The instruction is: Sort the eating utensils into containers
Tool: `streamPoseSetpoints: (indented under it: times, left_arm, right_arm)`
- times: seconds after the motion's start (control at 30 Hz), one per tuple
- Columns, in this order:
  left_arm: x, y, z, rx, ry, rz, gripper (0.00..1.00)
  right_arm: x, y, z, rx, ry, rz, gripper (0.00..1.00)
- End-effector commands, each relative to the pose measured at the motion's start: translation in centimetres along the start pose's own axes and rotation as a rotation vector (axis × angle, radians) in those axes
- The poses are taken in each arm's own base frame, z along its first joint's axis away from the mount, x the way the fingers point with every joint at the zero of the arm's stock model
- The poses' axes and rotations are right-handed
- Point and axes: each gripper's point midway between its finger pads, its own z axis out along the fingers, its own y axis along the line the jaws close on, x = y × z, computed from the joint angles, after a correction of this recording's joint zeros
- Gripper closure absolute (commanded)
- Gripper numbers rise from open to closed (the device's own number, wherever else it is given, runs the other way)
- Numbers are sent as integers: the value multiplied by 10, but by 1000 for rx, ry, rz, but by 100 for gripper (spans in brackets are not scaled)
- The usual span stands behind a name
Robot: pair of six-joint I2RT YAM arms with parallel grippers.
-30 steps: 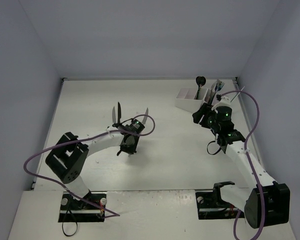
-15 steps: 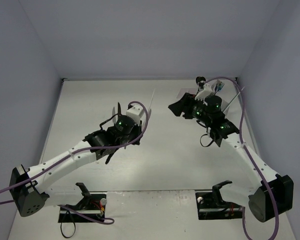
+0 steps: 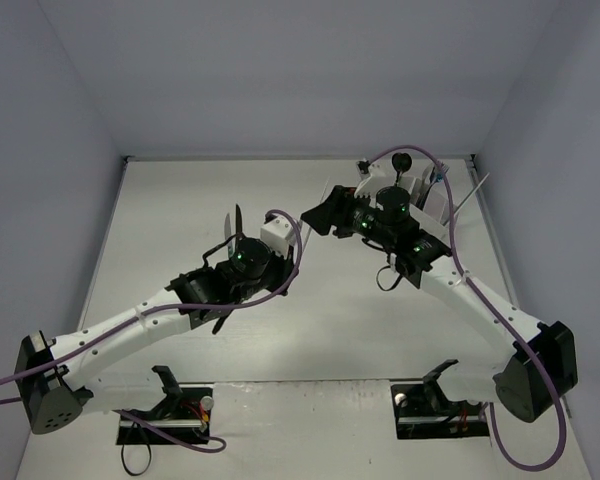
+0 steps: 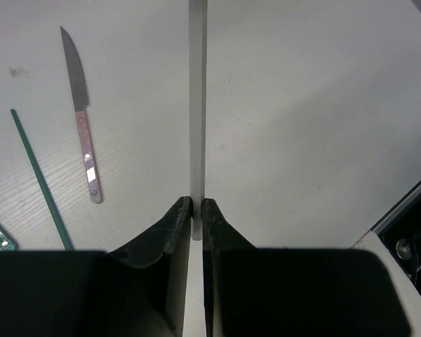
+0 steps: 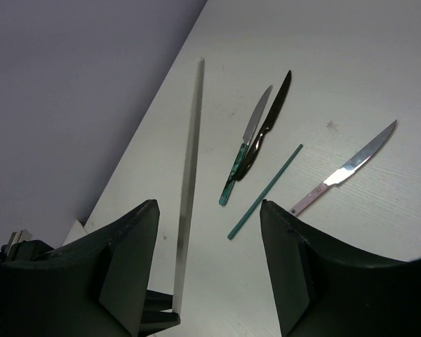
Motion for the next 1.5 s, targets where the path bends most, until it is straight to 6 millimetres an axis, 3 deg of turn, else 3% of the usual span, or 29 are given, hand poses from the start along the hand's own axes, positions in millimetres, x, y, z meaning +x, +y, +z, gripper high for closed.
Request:
streamPoseSetpoints:
  times: [0.0, 0.13, 0.27, 0.33, 0.4, 0.53, 0.67, 0.77, 0.9, 1.0, 1.13, 1.33, 1.47]
  left_arm:
    - [-31, -14, -8, 56, -119, -3, 100]
    - [-28, -12, -5, 42, -103, 0, 100]
    - [-21, -3, 0, -7, -78, -9, 99]
    - [-18, 3, 1, -46, -67, -15, 89]
    - [-16, 10, 2, -85, -60, -21, 68]
    - [-19, 31, -3, -197, -69, -23, 37]
    - [-32, 59, -18, -318, -96, -19, 19]
    - [-43, 89, -33, -418, -99, -28, 11]
    - [-53, 137, -60, -542, -82, -64, 5]
    - [-61, 166, -84, -617, -99, -80, 3]
    - [-53, 190, -97, -662, -114, -109, 3]
    - [-21, 202, -86, -643, -81, -162, 3]
    - [-22, 205, -86, -634, -73, -170, 3]
  right_arm:
    - [-34, 24, 3, -62, -112, -41, 60]
    - [-34, 22, 2, -51, -121, -52, 94]
    - [-42, 19, -3, -26, -153, -84, 100]
    - [-44, 14, -5, -5, -162, -100, 100]
    - [-51, 3, -9, 43, -184, -115, 100]
    - [-72, -30, -23, 170, -232, -154, 100]
    - [-117, -81, -59, 345, -333, -194, 100]
    - [-151, -106, -87, 480, -405, -256, 100]
    - [-191, -140, -129, 671, -512, -275, 100]
    - [-211, -173, -161, 826, -567, -275, 100]
    - [-232, -212, -192, 997, -595, -288, 100]
    - [-246, -270, -197, 1087, -615, -224, 100]
    - [-242, -307, -190, 1114, -600, -198, 100]
